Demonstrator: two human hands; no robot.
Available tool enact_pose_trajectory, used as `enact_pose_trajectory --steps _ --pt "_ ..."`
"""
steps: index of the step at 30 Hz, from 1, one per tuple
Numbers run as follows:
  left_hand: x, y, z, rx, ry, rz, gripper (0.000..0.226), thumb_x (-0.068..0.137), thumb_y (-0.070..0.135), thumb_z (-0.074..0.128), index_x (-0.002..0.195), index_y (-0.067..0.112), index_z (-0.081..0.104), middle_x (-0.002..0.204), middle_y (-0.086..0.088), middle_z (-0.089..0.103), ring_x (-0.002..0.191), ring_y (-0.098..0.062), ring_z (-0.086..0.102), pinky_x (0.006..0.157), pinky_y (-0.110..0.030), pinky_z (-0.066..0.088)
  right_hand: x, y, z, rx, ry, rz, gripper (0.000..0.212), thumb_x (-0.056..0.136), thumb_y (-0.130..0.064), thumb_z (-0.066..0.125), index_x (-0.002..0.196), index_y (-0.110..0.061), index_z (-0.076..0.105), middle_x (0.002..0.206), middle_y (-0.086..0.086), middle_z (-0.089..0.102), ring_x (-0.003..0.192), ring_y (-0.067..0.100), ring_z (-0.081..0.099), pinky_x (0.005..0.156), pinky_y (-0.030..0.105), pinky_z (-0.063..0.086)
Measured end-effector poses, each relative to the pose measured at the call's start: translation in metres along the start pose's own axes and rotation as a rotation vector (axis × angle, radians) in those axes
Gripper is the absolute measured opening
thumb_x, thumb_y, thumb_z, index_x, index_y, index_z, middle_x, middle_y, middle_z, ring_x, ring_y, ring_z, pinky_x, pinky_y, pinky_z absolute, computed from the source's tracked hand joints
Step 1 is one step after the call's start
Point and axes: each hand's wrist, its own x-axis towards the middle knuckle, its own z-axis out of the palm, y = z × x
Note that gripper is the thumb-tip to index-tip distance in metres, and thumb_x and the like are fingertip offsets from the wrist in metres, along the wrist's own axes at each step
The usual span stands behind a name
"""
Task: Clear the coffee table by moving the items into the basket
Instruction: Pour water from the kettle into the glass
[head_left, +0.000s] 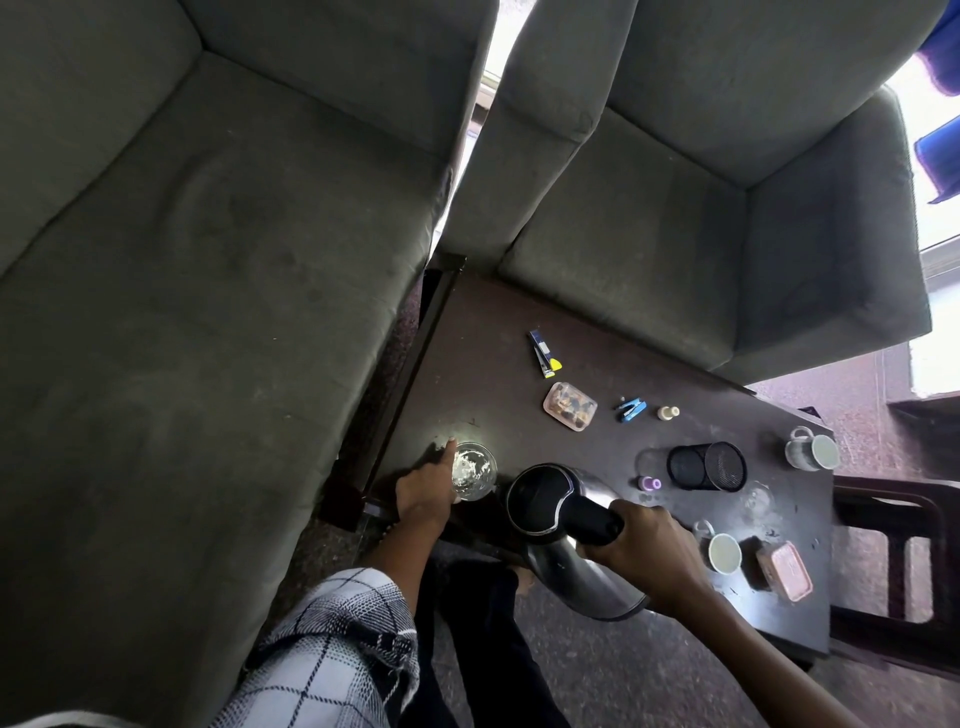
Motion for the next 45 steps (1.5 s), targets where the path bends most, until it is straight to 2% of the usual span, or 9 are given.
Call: enact_pose_trajectory --steps 6,11,17,21,31,36,39,43,45 --pt "0.0 0.0 0.001 0.001 0.003 0.004 0.077 0.092 0.016 0.053 0.149 0.033 0.004 0.117 -0.007 0.066 0.105 -0.024 0.065 0.084 -0.034 0.049 0.001 -0.001 0.0 -0.003 0.004 0.007 0.038 0.068 -0.053 0.067 0.086 -0.02 0.062 0.072 -0.007 0.055 0.068 0.014 0.053 0.046 0.018 0.025" --pt "0.001 -0.001 0.003 -0.004 0.005 0.002 0.078 0.092 0.016 0.055 0.149 0.033 0.004 0.117 -0.007 0.066 0.104 -0.024 0.065 0.083 -0.034 0.05 0.002 0.0 0.0 -0.012 0.009 -0.002 0.038 0.069 -0.054 0.066 0.086 -0.019 0.062 0.073 -0.006 0.056 0.074 0.018 0.061 0.048 0.022 0.029" --pt "-0.001 -0.001 0.001 -0.004 0.001 0.017 0.081 0.09 0.021 0.058 0.149 0.033 0.003 0.119 -0.007 0.065 0.106 -0.024 0.064 0.085 -0.034 0.049 0.003 0.002 0.001 0.0 0.012 -0.015 0.037 0.07 -0.053 0.066 0.086 -0.02 0.062 0.073 -0.007 0.055 0.068 0.014 0.053 0.047 0.018 0.026" --pt "0.0 -0.001 0.001 -0.012 0.004 0.018 0.078 0.091 0.019 0.055 0.149 0.033 0.005 0.118 -0.007 0.065 0.106 -0.025 0.063 0.084 -0.034 0.049 0.003 0.004 0.002 0.031 0.026 -0.009 0.031 0.068 -0.051 0.067 0.075 -0.023 0.055 0.07 -0.006 0.056 0.066 0.015 0.054 0.046 0.018 0.025" --pt "-0.001 -0.001 -0.007 0.007 -0.036 0.026 0.083 0.088 0.03 0.061 0.149 0.032 0.005 0.119 -0.007 0.065 0.108 -0.024 0.062 0.086 -0.033 0.048 -0.003 0.021 0.016 0.213 0.124 0.028 0.036 0.063 -0.042 0.076 0.071 -0.012 0.058 0.067 0.005 0.065 0.069 0.028 0.063 0.057 0.032 0.043" --pt "-0.012 -0.008 -0.007 -0.207 -0.108 -0.043 0.092 0.087 0.04 0.06 0.149 0.03 -0.007 0.132 -0.009 0.056 0.116 -0.027 0.057 0.091 -0.037 0.045 -0.014 0.035 0.024 0.351 0.193 -0.003 0.034 0.057 -0.028 0.086 0.067 -0.01 0.059 0.054 0.003 0.056 0.054 0.023 0.055 0.047 0.018 0.031" --pt "-0.017 -0.014 -0.014 -0.377 -0.115 -0.096 0.082 0.086 0.042 0.059 0.15 0.024 0.011 0.135 -0.01 0.054 0.124 -0.029 0.051 0.098 -0.04 0.042 -0.028 0.042 0.022 0.473 0.207 0.004 0.034 0.054 -0.023 0.088 0.065 -0.012 0.058 0.051 -0.003 0.051 0.048 0.01 0.047 0.048 0.018 0.034" --pt "-0.033 0.0 -0.035 -0.715 -0.013 -0.03 0.043 0.089 0.02 0.058 0.131 0.011 0.053 0.108 -0.014 0.07 0.102 -0.029 0.064 0.087 -0.036 0.048 -0.047 0.048 0.011 0.622 0.229 0.068 0.035 0.055 -0.022 0.088 0.06 -0.023 0.053 0.053 -0.005 0.049 0.053 0.009 0.046 0.053 0.028 0.037" --pt "-0.045 0.019 -0.048 -0.897 -0.001 -0.004 0.028 0.09 0.015 0.056 0.118 0.01 0.062 0.109 -0.015 0.068 0.098 -0.029 0.065 0.082 -0.035 0.05 -0.058 0.052 0.006 0.671 0.27 0.085 0.034 0.055 -0.021 0.088 0.061 -0.016 0.055 0.054 -0.006 0.045 0.052 0.008 0.042 0.051 0.024 0.033"
